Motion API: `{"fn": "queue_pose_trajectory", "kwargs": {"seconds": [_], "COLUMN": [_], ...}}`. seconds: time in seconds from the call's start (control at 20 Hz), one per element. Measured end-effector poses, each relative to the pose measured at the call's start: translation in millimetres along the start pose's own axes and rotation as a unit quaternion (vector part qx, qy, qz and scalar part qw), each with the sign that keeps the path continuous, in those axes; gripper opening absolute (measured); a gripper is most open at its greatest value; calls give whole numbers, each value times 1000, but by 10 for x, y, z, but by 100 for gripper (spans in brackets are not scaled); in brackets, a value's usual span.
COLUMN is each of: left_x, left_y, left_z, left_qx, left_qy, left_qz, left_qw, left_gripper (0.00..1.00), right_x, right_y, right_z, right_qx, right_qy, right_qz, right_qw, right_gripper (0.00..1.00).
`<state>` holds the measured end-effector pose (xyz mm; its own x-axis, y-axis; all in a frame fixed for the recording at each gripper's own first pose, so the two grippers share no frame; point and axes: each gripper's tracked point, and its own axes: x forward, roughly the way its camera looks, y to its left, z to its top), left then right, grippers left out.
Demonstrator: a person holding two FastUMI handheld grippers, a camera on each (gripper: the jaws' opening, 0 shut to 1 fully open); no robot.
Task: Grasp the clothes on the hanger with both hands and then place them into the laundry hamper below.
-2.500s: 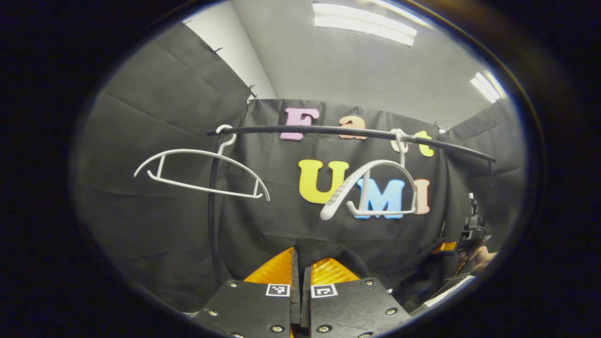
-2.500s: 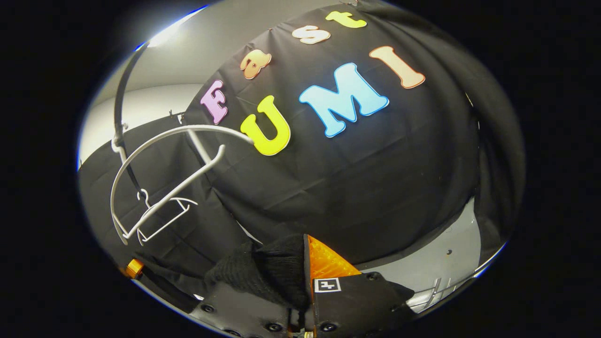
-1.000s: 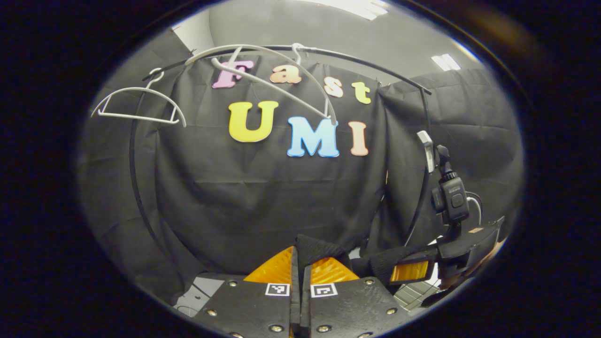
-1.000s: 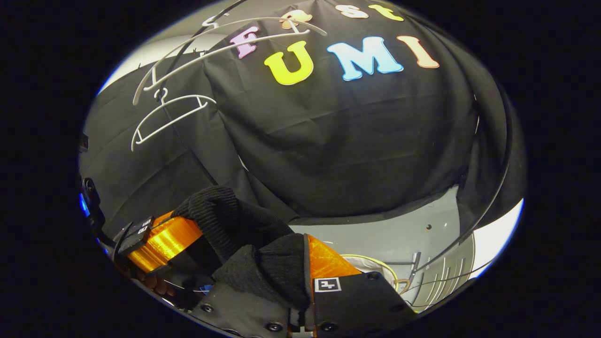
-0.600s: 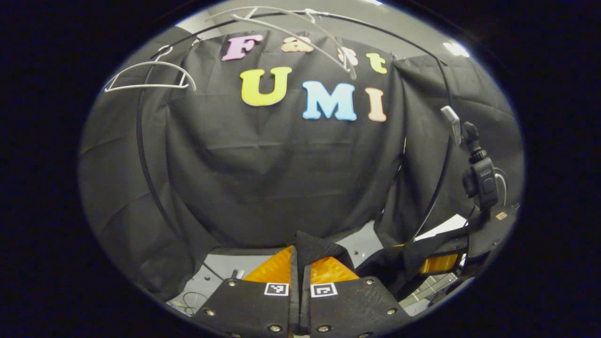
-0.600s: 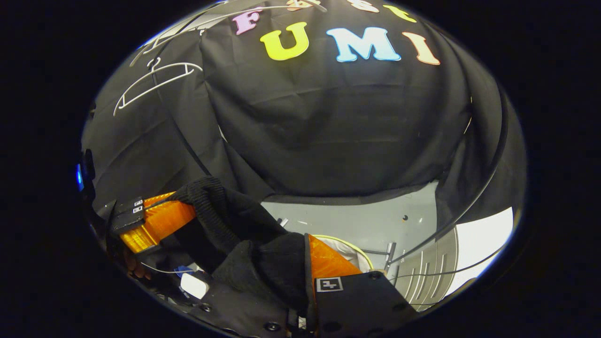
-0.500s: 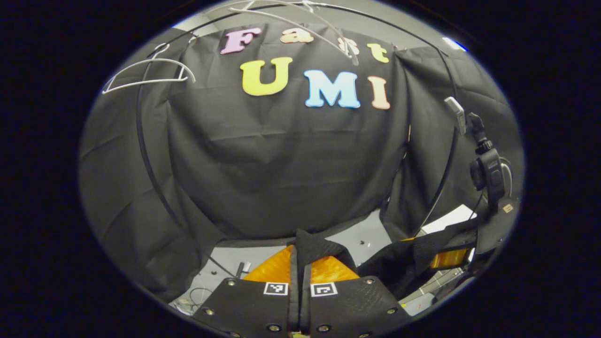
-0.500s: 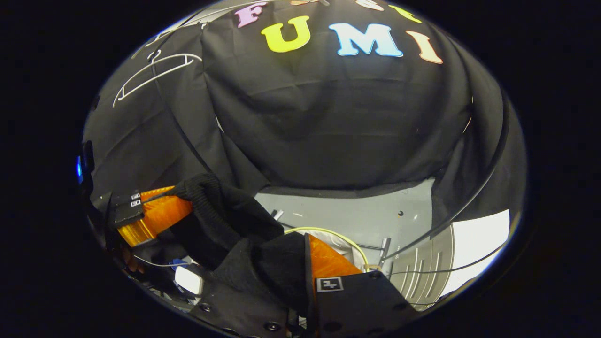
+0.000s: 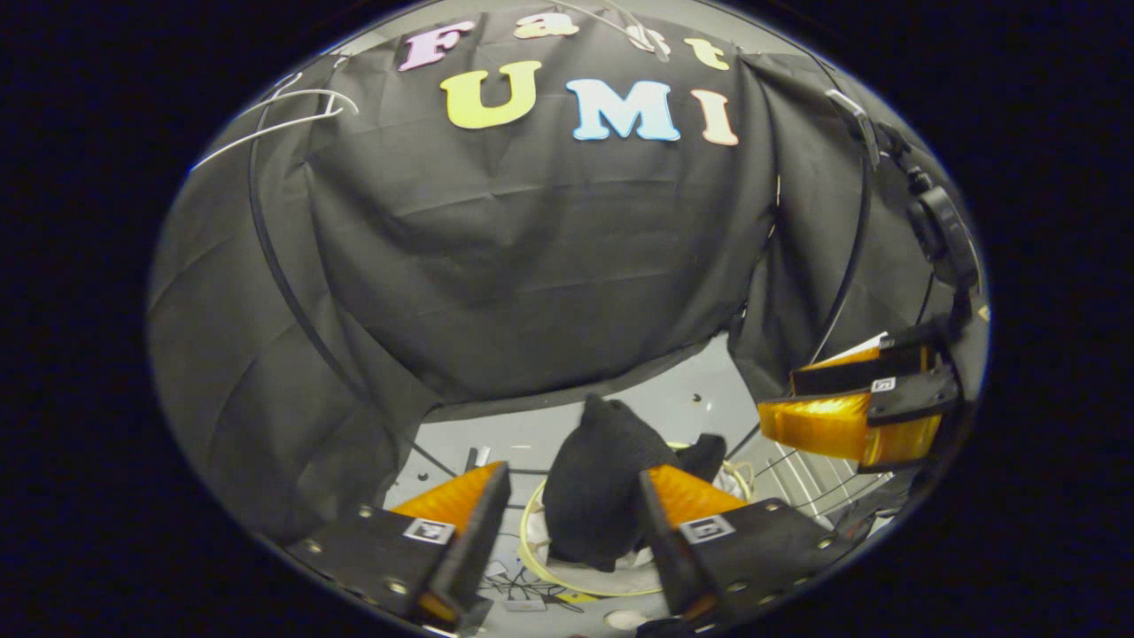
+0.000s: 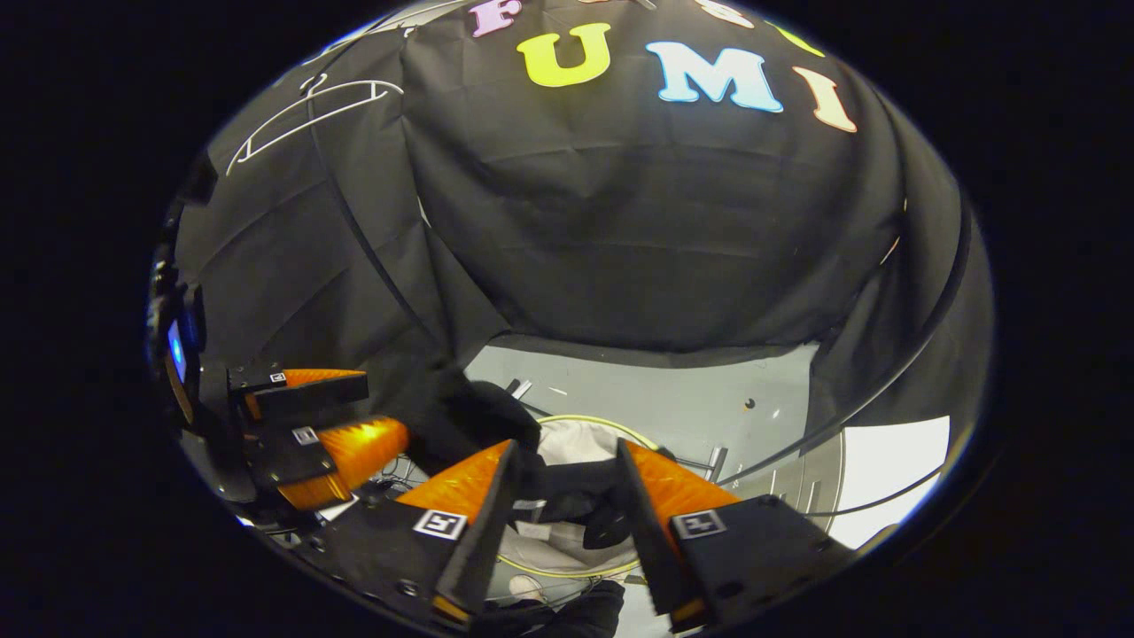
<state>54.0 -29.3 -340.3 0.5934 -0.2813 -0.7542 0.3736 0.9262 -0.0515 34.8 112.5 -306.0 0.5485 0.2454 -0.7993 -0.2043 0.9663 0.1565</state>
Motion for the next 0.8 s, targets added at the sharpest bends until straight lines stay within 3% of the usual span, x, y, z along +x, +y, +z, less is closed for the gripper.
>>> {"fn": "queue_pose_trajectory", "kwargs": {"seconds": [0.05, 0.15, 0.45, 0.8], "left_x": [-98, -283, -809, -1451], "left_y": [51, 114, 340, 485], "left_z": [54, 219, 721, 1232], "left_qx": [-1, -1, -15, -12], "left_qy": [-15, -39, -116, -191], "left_qz": [7, 12, 26, 41], "left_qw": [1000, 999, 993, 981], "left_gripper": [94, 94, 94, 94], "right_x": [-37, -144, -598, -1245], "right_y": [-2, 11, 109, 7], "right_z": [13, 93, 285, 812], "right_qx": [-2, 0, 6, 4], "right_qy": [-4, -14, -76, -178], "right_qz": [-4, -6, -14, -43], "right_qw": [1000, 1000, 997, 983], "right_gripper": [79, 100, 98, 98]}}
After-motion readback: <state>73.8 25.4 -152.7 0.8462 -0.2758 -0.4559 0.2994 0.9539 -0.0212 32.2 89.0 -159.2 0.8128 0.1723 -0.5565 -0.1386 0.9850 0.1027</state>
